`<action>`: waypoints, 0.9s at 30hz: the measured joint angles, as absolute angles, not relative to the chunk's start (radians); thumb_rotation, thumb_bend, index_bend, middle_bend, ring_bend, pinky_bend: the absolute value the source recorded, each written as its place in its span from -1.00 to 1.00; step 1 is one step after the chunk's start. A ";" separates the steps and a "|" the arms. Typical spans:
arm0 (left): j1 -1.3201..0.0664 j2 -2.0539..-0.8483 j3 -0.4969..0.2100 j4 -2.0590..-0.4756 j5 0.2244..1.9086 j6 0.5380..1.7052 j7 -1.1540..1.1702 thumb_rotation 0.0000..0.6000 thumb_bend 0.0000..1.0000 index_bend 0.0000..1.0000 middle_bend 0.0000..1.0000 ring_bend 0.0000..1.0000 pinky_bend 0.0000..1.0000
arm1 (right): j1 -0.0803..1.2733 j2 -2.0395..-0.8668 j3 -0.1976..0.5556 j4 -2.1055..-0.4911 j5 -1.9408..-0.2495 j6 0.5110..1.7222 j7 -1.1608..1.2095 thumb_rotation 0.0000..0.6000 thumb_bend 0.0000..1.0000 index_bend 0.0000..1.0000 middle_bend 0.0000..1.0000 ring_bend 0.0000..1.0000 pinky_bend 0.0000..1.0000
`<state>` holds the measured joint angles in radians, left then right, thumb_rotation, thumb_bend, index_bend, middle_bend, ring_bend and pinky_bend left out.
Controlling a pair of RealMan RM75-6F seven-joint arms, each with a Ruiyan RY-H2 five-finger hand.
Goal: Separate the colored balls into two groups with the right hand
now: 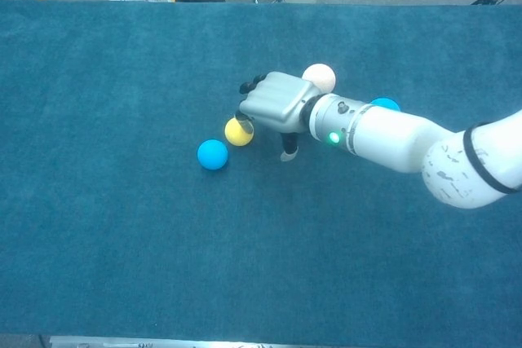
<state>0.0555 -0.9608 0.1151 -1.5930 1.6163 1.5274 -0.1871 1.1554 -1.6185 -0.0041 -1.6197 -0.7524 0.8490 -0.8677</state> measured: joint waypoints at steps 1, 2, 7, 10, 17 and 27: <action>0.056 -0.961 0.115 -1.592 1.616 1.528 -0.187 1.00 -0.12 -0.37 -0.58 -0.58 -0.61 | 1.157 -1.623 0.000 -1.617 -0.750 0.852 -0.868 1.00 -0.84 -0.35 -0.39 -0.85 -0.75; 0.056 -0.961 0.115 -1.592 1.616 1.528 -0.188 1.00 -0.12 -0.37 -0.58 -0.58 -0.61 | 1.160 -1.627 0.004 -1.615 -0.747 0.855 -0.868 1.00 -0.84 -0.35 -0.39 -0.85 -0.75; 0.056 -0.960 0.114 -1.590 1.615 1.527 -0.189 1.00 -0.11 -0.37 -0.58 -0.58 -0.61 | 1.178 -1.648 0.033 -1.605 -0.718 0.869 -0.873 1.00 -0.84 -0.35 -0.39 -0.85 -0.75; 0.056 -0.960 0.113 -1.591 1.615 1.527 -0.189 1.00 -0.11 -0.37 -0.58 -0.58 -0.61 | 1.191 -1.664 0.054 -1.599 -0.702 0.880 -0.878 1.00 -0.84 -0.35 -0.39 -0.85 -0.75; 0.060 -0.955 0.112 -1.592 1.612 1.531 -0.190 1.00 -0.11 -0.37 -0.58 -0.58 -0.61 | 1.180 -1.678 0.084 -1.603 -0.748 0.921 -0.828 1.00 -0.85 -0.35 -0.39 -0.85 -0.75; 0.058 -0.960 0.112 -1.589 1.616 1.526 -0.192 1.00 -0.11 -0.37 -0.58 -0.58 -0.61 | 1.170 -1.605 0.023 -1.686 -0.757 0.880 -0.837 1.00 -0.85 -0.35 -0.38 -0.84 -0.75</action>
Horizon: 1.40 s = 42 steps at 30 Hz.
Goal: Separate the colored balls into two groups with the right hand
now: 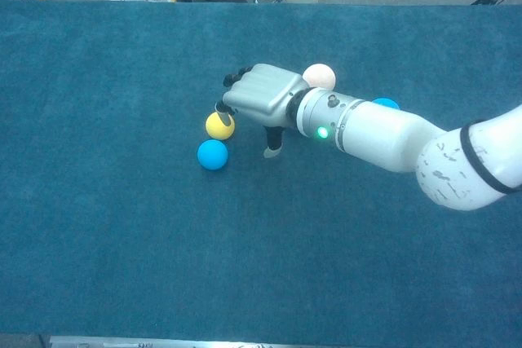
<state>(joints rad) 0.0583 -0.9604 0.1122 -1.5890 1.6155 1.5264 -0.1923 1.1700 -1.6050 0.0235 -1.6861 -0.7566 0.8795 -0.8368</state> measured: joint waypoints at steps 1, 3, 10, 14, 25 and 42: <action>0.058 -0.960 0.112 -1.589 1.616 1.527 -0.192 1.00 -0.11 -0.37 -0.58 -0.58 -0.61 | 1.168 -1.599 0.017 -1.697 -0.767 0.877 -0.836 1.00 -0.85 -0.35 -0.38 -0.84 -0.75; 0.059 -0.960 0.112 -1.590 1.618 1.529 -0.192 1.00 -0.11 -0.37 -0.58 -0.58 -0.61 | 1.165 -1.587 -0.001 -1.720 -0.790 0.872 -0.833 1.00 -0.84 -0.35 -0.38 -0.84 -0.75; 0.063 -0.958 0.113 -1.594 1.620 1.534 -0.190 1.00 -0.11 -0.37 -0.58 -0.58 -0.61 | 1.173 -1.587 -0.034 -1.733 -0.810 0.855 -0.855 1.00 -0.85 -0.35 -0.37 -0.84 -0.75; 0.066 -0.958 0.114 -1.592 1.618 1.538 -0.191 1.00 -0.11 -0.37 -0.58 -0.58 -0.61 | 1.185 -1.605 -0.045 -1.729 -0.805 0.850 -0.880 1.00 -0.85 -0.35 -0.37 -0.84 -0.75; 0.077 -0.957 0.113 -1.581 1.615 1.551 -0.203 1.00 -0.11 -0.37 -0.58 -0.58 -0.61 | 1.227 -1.698 -0.019 -1.679 -0.749 0.883 -0.941 1.00 -0.85 -0.35 -0.37 -0.84 -0.75; 0.076 -0.964 0.113 -1.568 1.612 1.541 -0.217 1.00 -0.11 -0.37 -0.58 -0.58 -0.61 | 1.208 -1.650 0.000 -1.689 -0.768 0.924 -0.912 1.00 -0.85 -0.35 -0.37 -0.84 -0.75</action>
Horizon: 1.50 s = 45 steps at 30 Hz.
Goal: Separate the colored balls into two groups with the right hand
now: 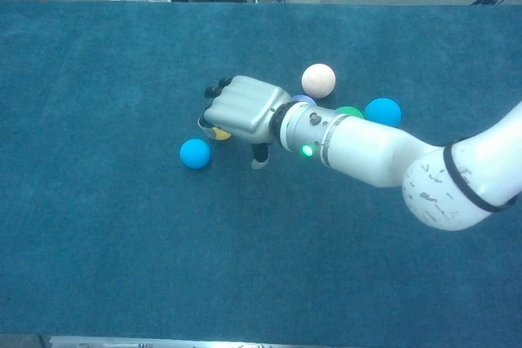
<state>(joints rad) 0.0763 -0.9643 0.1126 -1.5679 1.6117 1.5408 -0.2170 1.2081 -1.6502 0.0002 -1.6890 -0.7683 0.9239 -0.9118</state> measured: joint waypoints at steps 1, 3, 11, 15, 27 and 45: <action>0.076 -0.966 0.112 -1.567 1.612 1.540 -0.217 1.00 -0.11 -0.37 -0.58 -0.58 -0.61 | 1.203 -1.639 -0.004 -1.694 -0.770 0.924 -0.907 1.00 -0.85 -0.35 -0.37 -0.84 -0.75; 0.074 -0.968 0.111 -1.566 1.612 1.538 -0.217 1.00 -0.11 -0.37 -0.58 -0.58 -0.61 | 1.191 -1.614 -0.019 -1.704 -0.779 0.924 -0.897 1.00 -0.85 -0.35 -0.36 -0.84 -0.75; 0.069 -0.967 0.111 -1.574 1.618 1.534 -0.208 1.00 -0.11 -0.37 -0.58 -0.58 -0.61 | 1.171 -1.601 -0.051 -1.686 -0.784 0.910 -0.886 1.00 -0.85 -0.35 -0.36 -0.84 -0.75; 0.072 -0.966 0.112 -1.577 1.615 1.536 -0.205 1.00 -0.12 -0.37 -0.58 -0.58 -0.61 | 1.174 -1.627 -0.049 -1.648 -0.770 0.901 -0.895 1.00 -0.85 -0.35 -0.36 -0.84 -0.75; 0.077 -0.964 0.111 -1.573 1.606 1.536 -0.209 1.00 -0.11 -0.37 -0.58 -0.58 -0.61 | 1.214 -1.737 -0.010 -1.531 -0.683 0.888 -0.954 1.00 -0.85 -0.35 -0.36 -0.84 -0.75; 0.090 -0.951 0.112 -1.580 1.606 1.555 -0.208 1.00 -0.11 -0.37 -0.58 -0.58 -0.64 | 1.251 -1.814 0.097 -1.512 -0.642 0.935 -0.958 1.00 -0.85 -0.35 -0.36 -0.84 -0.75</action>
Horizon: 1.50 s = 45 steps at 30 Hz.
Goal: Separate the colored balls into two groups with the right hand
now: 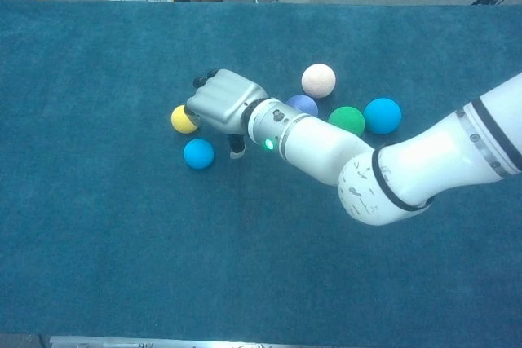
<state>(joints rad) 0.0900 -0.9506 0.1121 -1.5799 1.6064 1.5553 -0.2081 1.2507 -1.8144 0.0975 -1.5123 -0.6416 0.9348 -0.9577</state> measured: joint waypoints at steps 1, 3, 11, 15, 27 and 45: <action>0.090 -0.951 0.112 -1.581 1.607 1.554 -0.208 1.00 -0.11 -0.37 -0.58 -0.58 -0.64 | 1.248 -1.806 0.096 -1.525 -0.646 0.936 -0.954 1.00 -0.85 -0.35 -0.36 -0.84 -0.75; 0.089 -0.951 0.113 -1.582 1.609 1.553 -0.206 1.00 -0.12 -0.37 -0.58 -0.58 -0.63 | 1.240 -1.785 0.091 -1.560 -0.659 0.936 -0.943 1.00 -0.85 -0.35 -0.36 -0.84 -0.75; 0.086 -0.952 0.114 -1.589 1.616 1.550 -0.201 1.00 -0.11 -0.37 -0.58 -0.58 -0.63 | 1.206 -1.685 0.028 -1.702 -0.728 0.920 -0.908 1.00 -0.85 -0.35 -0.36 -0.84 -0.75; 0.086 -0.952 0.114 -1.590 1.617 1.549 -0.200 1.00 -0.11 -0.37 -0.58 -0.58 -0.63 | 1.199 -1.659 -0.011 -1.740 -0.745 0.906 -0.908 1.00 -0.85 -0.35 -0.36 -0.84 -0.75; 0.096 -0.951 0.117 -1.586 1.614 1.560 -0.204 1.00 -0.11 -0.37 -0.58 -0.58 -0.63 | 1.232 -1.725 -0.020 -1.692 -0.692 0.891 -0.948 1.00 -0.85 -0.35 -0.36 -0.84 -0.75; 0.093 -0.955 0.113 -1.576 1.610 1.553 -0.211 1.00 -0.11 -0.37 -0.58 -0.58 -0.63 | 1.266 -1.835 0.064 -1.555 -0.585 0.942 -0.975 1.00 -0.85 -0.35 -0.36 -0.84 -0.75</action>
<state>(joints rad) 0.0934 -0.9550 0.1127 -1.5759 1.6104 1.5533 -0.2113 1.2661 -1.8345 0.0637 -1.5547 -0.5854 0.9424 -0.9746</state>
